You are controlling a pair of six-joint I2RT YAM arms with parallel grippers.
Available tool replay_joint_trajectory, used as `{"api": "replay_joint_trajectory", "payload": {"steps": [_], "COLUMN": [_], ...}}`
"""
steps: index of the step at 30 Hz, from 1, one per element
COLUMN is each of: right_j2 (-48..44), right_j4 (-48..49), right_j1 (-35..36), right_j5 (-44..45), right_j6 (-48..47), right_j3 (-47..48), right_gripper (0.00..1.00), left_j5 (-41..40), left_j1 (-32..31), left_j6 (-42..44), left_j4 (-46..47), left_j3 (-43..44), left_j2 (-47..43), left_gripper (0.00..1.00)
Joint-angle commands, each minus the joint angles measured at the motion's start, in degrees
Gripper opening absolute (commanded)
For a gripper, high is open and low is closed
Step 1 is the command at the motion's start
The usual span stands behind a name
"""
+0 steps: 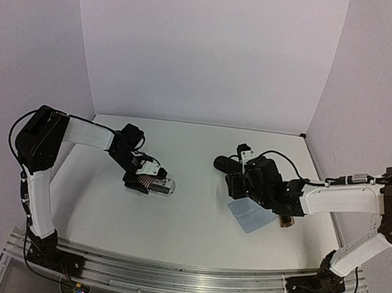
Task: Organize the sunglasses
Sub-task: Move the sunglasses case at the center of the board.
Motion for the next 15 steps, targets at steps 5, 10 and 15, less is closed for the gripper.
{"api": "replay_joint_trajectory", "payload": {"steps": [5, 10, 15], "right_j2": [-1.8, -1.7, -2.2], "right_j4": [-0.1, -0.3, -0.8], "right_j1": [-0.3, -0.8, -3.4], "right_j5": [-1.0, -1.1, -3.4], "right_j6": [-0.4, -0.5, -3.0], "right_j3": [0.5, 0.7, 0.9], "right_gripper": [0.6, 0.6, 0.66], "left_j5": [-1.0, -1.3, -1.8], "left_j1": [0.3, 0.3, 0.3], "left_j6": [-2.9, -3.9, -4.3], "left_j4": [-1.9, -1.6, -1.2], "left_j3": [0.6, 0.5, 0.8], "left_j2": [0.8, 0.5, 0.4], "left_gripper": [0.73, 0.74, 0.81]}}
